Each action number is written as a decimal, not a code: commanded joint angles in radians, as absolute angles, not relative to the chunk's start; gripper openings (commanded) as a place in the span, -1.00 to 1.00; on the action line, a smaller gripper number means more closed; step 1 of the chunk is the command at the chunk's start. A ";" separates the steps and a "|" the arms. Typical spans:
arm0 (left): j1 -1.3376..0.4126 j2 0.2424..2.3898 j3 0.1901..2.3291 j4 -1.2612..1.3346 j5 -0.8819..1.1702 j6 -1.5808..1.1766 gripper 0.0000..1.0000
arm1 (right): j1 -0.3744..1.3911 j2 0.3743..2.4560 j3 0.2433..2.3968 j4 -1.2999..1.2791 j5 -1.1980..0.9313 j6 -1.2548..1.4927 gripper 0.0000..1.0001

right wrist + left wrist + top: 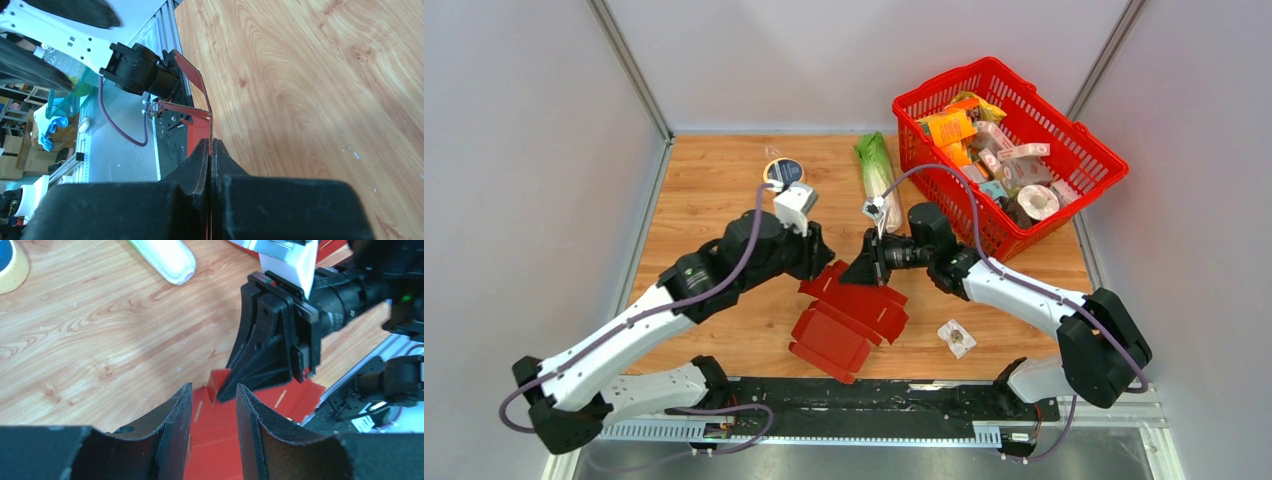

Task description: Fold the paper box

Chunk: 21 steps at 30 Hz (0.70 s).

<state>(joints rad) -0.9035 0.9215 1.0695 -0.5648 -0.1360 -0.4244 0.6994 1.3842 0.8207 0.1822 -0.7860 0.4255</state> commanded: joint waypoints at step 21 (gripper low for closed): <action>-0.939 1.098 1.075 -0.569 -0.130 -0.367 -0.35 | 0.710 1.385 0.864 0.176 -0.776 0.391 -1.00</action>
<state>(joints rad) -0.9253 1.0882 1.0687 -0.5663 -0.1028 -0.3782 0.7048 1.3846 0.8238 0.1539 -0.7780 0.3988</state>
